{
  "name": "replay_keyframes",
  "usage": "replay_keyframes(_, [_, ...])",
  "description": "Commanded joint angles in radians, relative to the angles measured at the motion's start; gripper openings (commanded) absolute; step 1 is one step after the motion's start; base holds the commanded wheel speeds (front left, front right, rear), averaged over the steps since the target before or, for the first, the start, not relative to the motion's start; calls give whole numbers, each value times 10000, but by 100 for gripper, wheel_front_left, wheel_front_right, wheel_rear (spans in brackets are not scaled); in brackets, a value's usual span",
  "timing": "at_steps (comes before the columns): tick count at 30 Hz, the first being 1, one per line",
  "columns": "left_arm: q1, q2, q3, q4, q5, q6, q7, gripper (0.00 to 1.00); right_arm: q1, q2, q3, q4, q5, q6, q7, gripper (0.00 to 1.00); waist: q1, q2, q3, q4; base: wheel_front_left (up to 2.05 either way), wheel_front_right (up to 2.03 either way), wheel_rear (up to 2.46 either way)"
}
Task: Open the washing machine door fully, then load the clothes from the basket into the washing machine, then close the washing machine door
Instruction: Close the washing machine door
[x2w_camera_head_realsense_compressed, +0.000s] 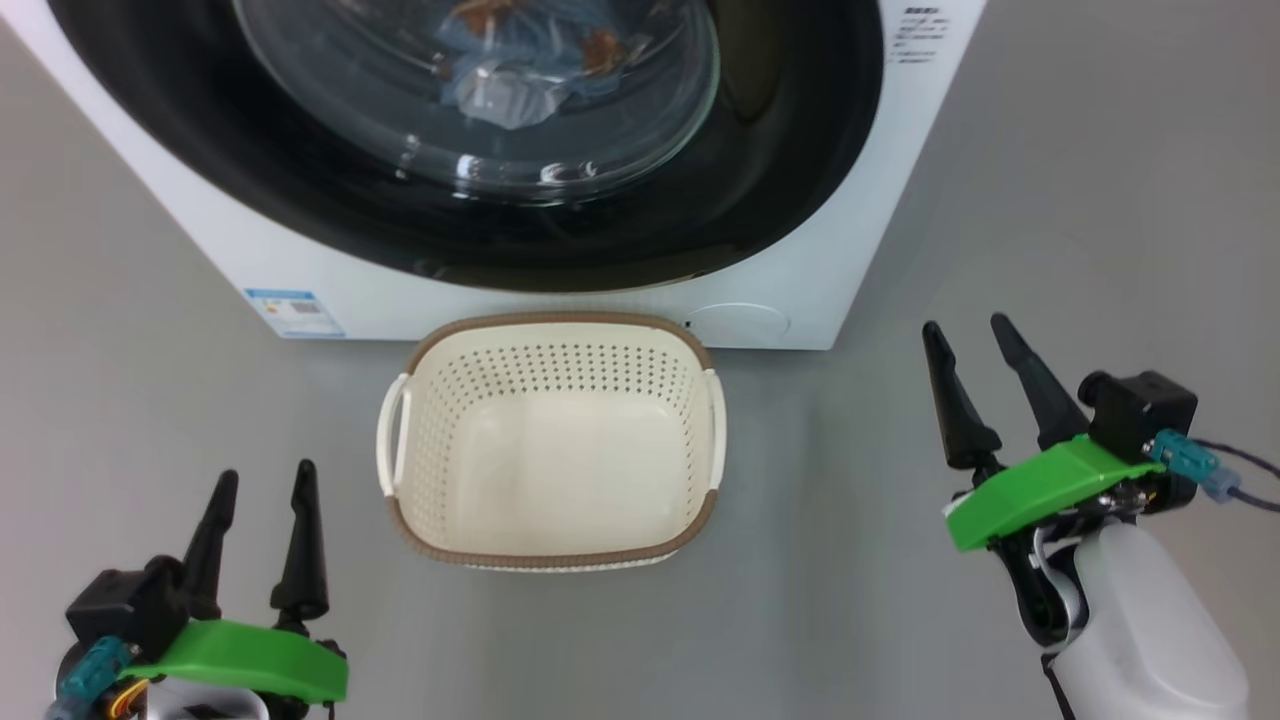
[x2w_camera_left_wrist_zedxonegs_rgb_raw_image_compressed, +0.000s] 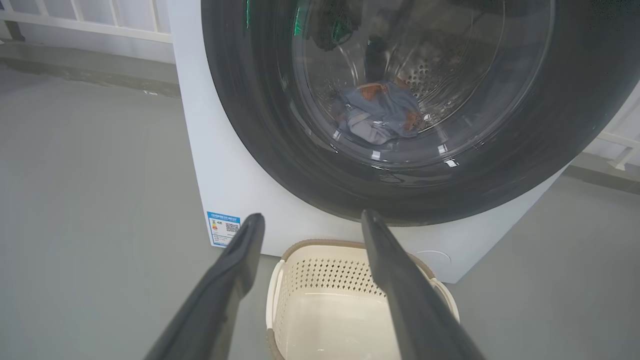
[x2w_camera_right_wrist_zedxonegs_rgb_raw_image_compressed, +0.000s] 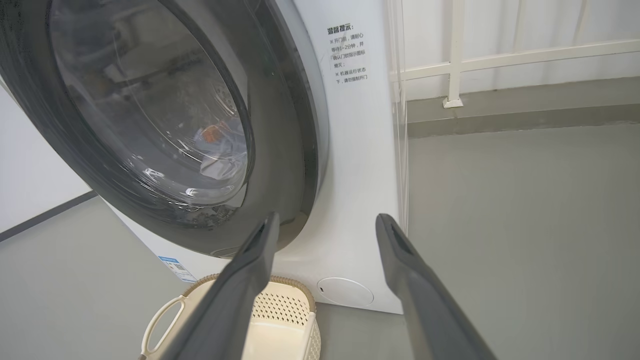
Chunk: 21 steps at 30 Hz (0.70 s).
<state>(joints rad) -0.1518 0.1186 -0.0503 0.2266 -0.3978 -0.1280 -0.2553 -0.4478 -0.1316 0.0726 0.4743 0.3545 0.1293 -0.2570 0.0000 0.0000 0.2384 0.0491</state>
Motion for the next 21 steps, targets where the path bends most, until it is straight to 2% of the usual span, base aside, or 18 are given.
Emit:
replay_keyframes(1, [23,326,357,-183,132,-27,-65,100,253,53,171,-242,-59,14,-48,100,0,0,-300,-367,0,0,0])
replay_keyframes(13, [401,432,483,-112,340,-27,-65,100,1005,-16,-3,-302,-47,14,-48,100,0,0,-625,-1108,0,0,0])
replay_keyframes(21, [522,437,529,-61,466,-27,-65,100,1244,-50,-127,-318,-59,14,-48,100,0,0,-717,-1300,0,0,0])
